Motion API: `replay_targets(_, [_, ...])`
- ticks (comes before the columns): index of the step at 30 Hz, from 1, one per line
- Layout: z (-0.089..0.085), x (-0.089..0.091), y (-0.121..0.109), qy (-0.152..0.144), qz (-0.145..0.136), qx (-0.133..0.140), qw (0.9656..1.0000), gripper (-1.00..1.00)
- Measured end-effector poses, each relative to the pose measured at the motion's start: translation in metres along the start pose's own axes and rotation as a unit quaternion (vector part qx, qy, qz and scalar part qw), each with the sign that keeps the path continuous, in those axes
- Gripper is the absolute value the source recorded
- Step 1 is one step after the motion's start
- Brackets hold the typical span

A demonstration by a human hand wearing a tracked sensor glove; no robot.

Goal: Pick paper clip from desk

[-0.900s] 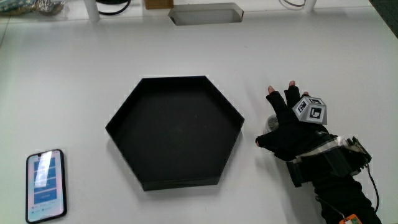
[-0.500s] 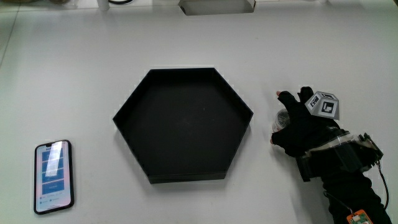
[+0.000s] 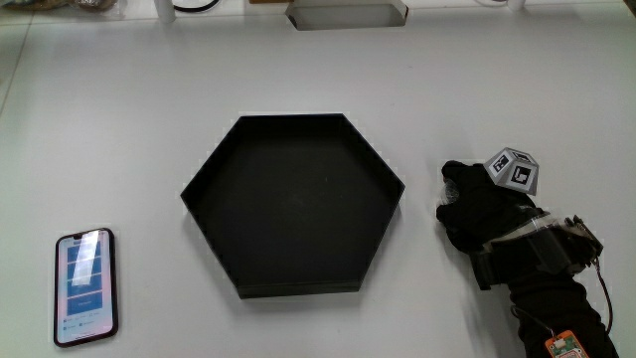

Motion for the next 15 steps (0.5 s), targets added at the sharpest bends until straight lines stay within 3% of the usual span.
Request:
replay_targets(4, [0.001,0.002,-0.003,0.012,0.010,-0.002,0.9999,1.00])
replay_targets(9, [0.006,0.012,-0.002,0.024,-0.003,0.001,0.9997,1.00])
replay_targets(13, [0.017,-0.003,-0.015,0.020,0.032,0.003,0.9993,1.00])
replay_targets(15, [0.023,-0.011,-0.018,0.018,0.032,0.011,0.9992,1.00])
